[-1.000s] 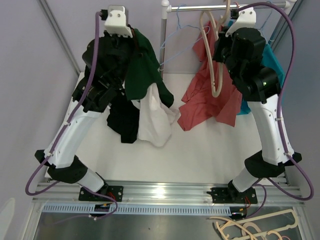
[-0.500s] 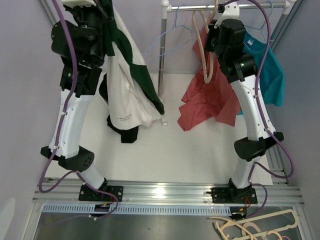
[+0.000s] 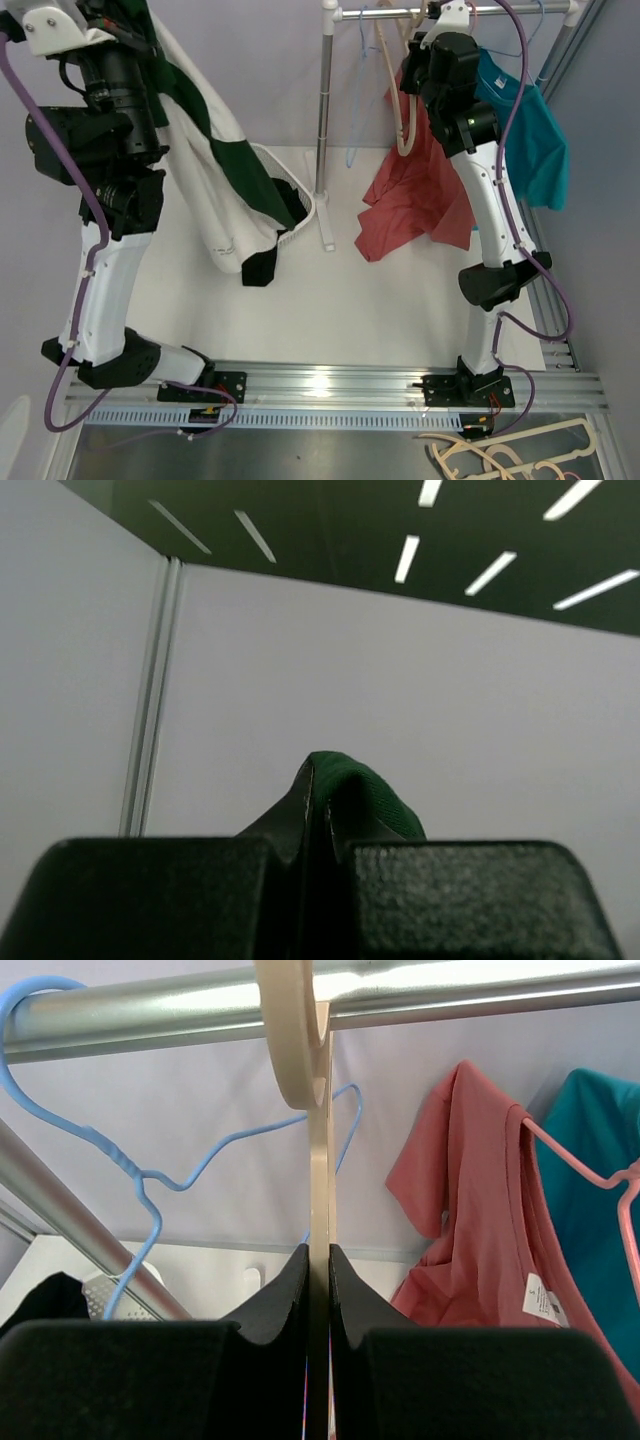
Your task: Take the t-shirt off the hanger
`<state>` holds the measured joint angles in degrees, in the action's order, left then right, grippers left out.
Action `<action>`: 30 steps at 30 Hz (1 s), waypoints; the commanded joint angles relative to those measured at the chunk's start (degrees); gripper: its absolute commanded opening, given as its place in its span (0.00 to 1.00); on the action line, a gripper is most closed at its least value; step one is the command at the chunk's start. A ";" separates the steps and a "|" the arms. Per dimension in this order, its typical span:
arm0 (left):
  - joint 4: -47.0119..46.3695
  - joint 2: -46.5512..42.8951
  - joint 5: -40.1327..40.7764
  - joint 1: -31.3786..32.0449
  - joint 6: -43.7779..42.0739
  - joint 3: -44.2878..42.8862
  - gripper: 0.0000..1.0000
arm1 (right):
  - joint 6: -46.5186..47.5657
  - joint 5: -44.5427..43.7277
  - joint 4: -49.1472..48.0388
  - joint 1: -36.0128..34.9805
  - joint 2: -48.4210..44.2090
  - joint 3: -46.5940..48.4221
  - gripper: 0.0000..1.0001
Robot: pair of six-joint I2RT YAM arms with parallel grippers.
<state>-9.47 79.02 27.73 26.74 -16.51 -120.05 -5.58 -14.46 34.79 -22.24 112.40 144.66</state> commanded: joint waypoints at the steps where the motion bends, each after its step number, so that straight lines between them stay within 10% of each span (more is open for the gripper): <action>1: -8.01 4.02 0.57 -1.16 -4.75 -5.81 0.01 | -0.74 0.57 -3.67 0.27 0.45 1.24 0.00; 11: -1.17 16.58 -9.44 -7.76 10.52 -7.47 0.01 | 0.66 -1.79 -4.81 -1.40 0.19 -4.39 0.00; 24: -0.37 23.37 -11.65 -7.93 6.15 -17.06 0.01 | 3.74 -2.86 -5.60 -6.32 0.45 -8.68 0.00; 30: -4.31 16.70 -0.78 -7.93 7.19 3.63 0.01 | 1.90 -0.83 -7.00 -6.76 -1.83 -13.34 0.00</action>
<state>-7.09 101.01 20.88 19.31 -9.52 -123.81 -3.20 -16.62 26.02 -28.29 112.68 133.86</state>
